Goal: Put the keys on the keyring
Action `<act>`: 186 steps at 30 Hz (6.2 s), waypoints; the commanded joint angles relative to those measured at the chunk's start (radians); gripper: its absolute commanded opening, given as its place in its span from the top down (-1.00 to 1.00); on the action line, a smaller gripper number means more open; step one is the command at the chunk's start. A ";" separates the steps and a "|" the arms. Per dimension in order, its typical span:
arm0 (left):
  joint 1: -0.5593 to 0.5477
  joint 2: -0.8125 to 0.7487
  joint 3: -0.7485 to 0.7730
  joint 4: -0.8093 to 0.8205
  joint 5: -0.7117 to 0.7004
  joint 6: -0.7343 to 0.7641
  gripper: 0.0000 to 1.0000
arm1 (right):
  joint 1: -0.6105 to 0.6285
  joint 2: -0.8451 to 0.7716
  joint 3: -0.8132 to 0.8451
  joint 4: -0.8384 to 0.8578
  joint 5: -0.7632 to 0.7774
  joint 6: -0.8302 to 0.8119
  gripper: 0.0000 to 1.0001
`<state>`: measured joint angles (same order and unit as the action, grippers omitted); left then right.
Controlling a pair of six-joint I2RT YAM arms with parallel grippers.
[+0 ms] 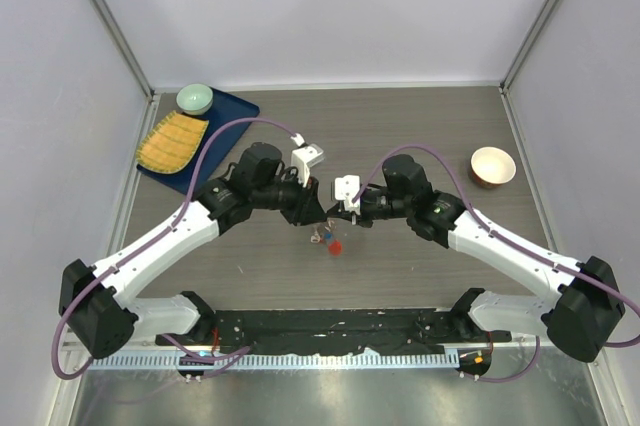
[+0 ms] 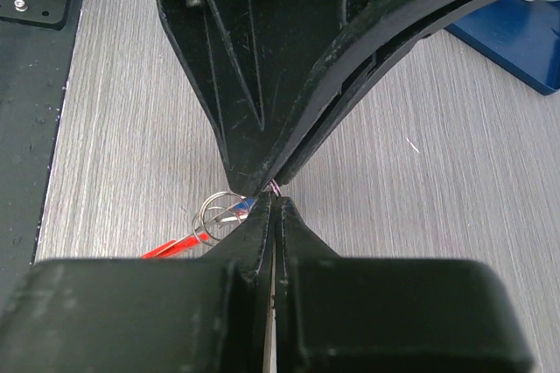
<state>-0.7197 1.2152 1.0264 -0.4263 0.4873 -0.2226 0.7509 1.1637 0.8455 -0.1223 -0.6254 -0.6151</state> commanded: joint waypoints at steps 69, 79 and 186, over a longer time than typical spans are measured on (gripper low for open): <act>-0.069 -0.344 -0.465 0.649 -0.018 0.342 1.00 | 0.004 -0.064 -0.079 0.151 -0.003 0.293 0.45; -0.070 -0.362 -0.474 0.653 0.005 0.345 1.00 | 0.002 -0.048 -0.071 0.133 -0.016 0.272 0.48; -0.101 -0.390 -0.672 1.099 -0.070 0.227 0.96 | 0.004 -0.087 -0.082 0.208 -0.027 0.307 0.99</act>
<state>-0.8158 0.8463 0.3523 0.6376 0.4408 0.0105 0.7490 1.0767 0.6693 0.1761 -0.6971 -0.2398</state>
